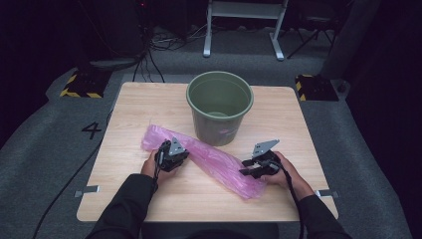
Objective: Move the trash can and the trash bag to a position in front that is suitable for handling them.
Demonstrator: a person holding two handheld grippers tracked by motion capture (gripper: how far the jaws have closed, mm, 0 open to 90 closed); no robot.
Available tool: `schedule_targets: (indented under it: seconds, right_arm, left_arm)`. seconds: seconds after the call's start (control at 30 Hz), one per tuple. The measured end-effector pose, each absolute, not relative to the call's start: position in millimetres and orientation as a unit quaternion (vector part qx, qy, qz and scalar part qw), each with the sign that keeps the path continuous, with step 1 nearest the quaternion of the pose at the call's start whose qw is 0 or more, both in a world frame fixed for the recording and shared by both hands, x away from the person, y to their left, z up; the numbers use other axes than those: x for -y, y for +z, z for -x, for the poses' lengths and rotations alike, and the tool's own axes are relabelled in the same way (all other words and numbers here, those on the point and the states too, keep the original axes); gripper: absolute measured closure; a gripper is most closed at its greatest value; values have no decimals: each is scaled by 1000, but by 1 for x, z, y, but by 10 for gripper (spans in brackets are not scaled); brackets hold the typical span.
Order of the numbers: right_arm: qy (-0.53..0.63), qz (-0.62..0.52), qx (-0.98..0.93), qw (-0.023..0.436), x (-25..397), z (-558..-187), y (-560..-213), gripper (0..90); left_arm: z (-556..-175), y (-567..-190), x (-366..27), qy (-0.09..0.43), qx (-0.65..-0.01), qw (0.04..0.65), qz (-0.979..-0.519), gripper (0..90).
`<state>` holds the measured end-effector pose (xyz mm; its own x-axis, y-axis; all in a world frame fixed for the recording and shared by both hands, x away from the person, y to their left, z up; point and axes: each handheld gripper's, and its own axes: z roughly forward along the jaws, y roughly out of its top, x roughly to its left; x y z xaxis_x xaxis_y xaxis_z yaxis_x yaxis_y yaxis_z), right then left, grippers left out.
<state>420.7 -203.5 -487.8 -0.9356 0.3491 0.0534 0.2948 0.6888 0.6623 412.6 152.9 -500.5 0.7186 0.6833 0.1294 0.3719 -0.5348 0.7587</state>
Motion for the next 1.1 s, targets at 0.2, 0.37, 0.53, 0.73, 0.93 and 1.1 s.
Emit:
schedule_targets:
  seconds: [0.2, 0.37, 0.53, 0.73, 0.93, 1.1]
  right_arm:
    - [358, -159, -919, 32, 192, -409, -489, 602]
    - [364, -159, -917, 36, 190, -406, -490, 606]
    - [366, -161, -916, 36, 191, -406, -490, 606]
    - [369, -165, -914, 39, 191, -406, -491, 606]
    - [371, -167, -913, 41, 190, -406, -491, 606]
    - [372, -165, -912, 42, 190, -404, -492, 571]
  left_arm:
    - [-415, -498, -164, 222, -347, 363, -836, 586]
    - [-418, -495, -184, 220, -416, 359, -806, 344]
    - [-416, -490, -194, 197, -439, 381, -789, 245]
    - [-404, -472, -191, 198, -416, 436, -773, 229]
    - [-402, -469, -171, 201, -403, 440, -777, 228]
    - [-416, -486, -153, 201, -421, 400, -789, 225]
